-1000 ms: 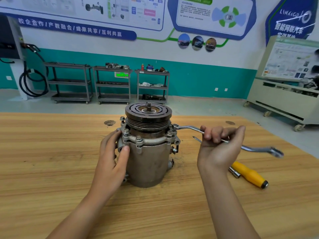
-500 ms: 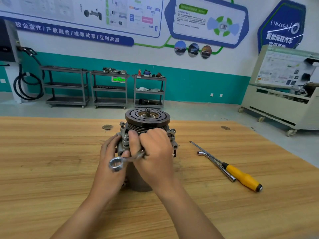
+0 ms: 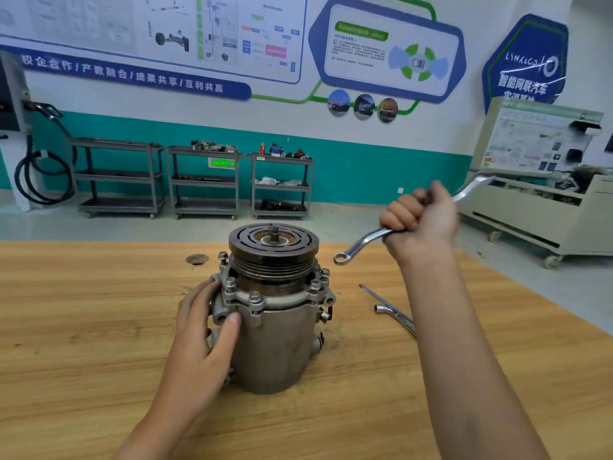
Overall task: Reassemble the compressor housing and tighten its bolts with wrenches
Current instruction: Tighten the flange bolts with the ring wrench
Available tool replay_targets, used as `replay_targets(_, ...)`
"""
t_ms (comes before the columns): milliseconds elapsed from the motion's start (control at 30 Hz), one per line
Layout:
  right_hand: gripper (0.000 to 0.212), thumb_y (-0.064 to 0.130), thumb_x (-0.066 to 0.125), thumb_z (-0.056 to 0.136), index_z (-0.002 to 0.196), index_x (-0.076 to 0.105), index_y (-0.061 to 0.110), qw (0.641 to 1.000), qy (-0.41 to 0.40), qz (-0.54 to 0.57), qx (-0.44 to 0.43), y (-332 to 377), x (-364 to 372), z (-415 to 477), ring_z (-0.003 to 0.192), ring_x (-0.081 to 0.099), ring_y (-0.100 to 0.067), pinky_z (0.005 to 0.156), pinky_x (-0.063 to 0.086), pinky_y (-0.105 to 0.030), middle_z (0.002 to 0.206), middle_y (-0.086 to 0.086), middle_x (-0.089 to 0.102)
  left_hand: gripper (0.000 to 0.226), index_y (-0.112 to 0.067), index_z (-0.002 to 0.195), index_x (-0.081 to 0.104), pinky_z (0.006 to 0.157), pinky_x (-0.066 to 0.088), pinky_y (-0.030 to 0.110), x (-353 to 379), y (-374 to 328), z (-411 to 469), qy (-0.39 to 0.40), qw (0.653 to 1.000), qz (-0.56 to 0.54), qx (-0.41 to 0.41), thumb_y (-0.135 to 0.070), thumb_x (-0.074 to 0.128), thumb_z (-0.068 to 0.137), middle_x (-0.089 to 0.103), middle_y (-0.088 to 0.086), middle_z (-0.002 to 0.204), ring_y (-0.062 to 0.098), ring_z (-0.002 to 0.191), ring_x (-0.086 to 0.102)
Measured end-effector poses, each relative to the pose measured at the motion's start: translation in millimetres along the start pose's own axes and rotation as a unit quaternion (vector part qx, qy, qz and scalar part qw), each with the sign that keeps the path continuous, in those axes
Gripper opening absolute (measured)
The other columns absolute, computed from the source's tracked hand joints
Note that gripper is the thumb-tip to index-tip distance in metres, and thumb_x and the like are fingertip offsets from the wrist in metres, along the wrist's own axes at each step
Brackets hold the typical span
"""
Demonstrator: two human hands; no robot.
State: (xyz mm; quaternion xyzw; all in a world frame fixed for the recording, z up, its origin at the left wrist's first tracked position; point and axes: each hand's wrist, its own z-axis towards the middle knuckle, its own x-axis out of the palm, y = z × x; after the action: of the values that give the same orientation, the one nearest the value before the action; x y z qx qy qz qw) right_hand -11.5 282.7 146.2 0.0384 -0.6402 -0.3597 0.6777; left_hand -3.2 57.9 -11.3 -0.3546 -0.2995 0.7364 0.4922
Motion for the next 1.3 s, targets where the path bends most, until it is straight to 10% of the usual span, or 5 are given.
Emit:
replay_targets(567,0.067,0.025,0.036,0.1,0.034,0.036,0.014,0.96,0.045,-0.054,0.269,-47,-8,64,0.022,0.019,-0.007,0.024,0.016,-0.016,0.032,0.006,0.021,0.042,-0.037,0.123,0.037,0.109,0.032,0.038,-2,-1,0,0.002,1.0,0.017,0.008,-0.012,0.049,0.092,0.037,-0.013,0.131,-0.009,0.121,0.032)
replay_targets(833,0.063,0.021,0.037,0.099,0.037,0.035,0.011,0.944,0.003,0.096,0.317,-60,-48,67,0.021,0.023,-0.008,0.025,0.021,-0.016,0.03,0.004,0.025,0.04,-0.038,0.125,0.037,0.098,0.033,0.027,-2,3,0,0.011,1.0,0.016,0.01,-0.017,0.047,0.093,0.036,-0.015,0.133,-0.006,0.123,0.032)
replay_targets(1167,0.047,0.024,0.038,0.099,0.053,0.032,0.017,0.982,-0.063,0.154,0.093,-45,-62,23,0.027,0.02,-0.008,0.033,0.023,-0.012,0.036,0.007,0.022,0.04,-0.034,0.126,0.038,0.097,0.035,0.027,0,4,1,0.001,1.0,0.01,0.023,-0.015,0.047,0.093,0.037,-0.016,0.13,-0.009,0.12,0.033)
replay_targets(1300,0.054,0.029,0.037,0.099,0.046,0.038,0.019,0.992,-0.04,0.108,-0.059,-44,-66,-22,0.034,0.023,-0.011,0.042,0.035,-0.014,0.04,0.006,0.022,0.041,-0.034,0.126,0.037,0.088,0.035,0.004,2,5,-1,-0.004,0.999,0.013,0.029,-0.013,0.047,0.093,0.036,-0.015,0.131,-0.022,0.115,0.031)
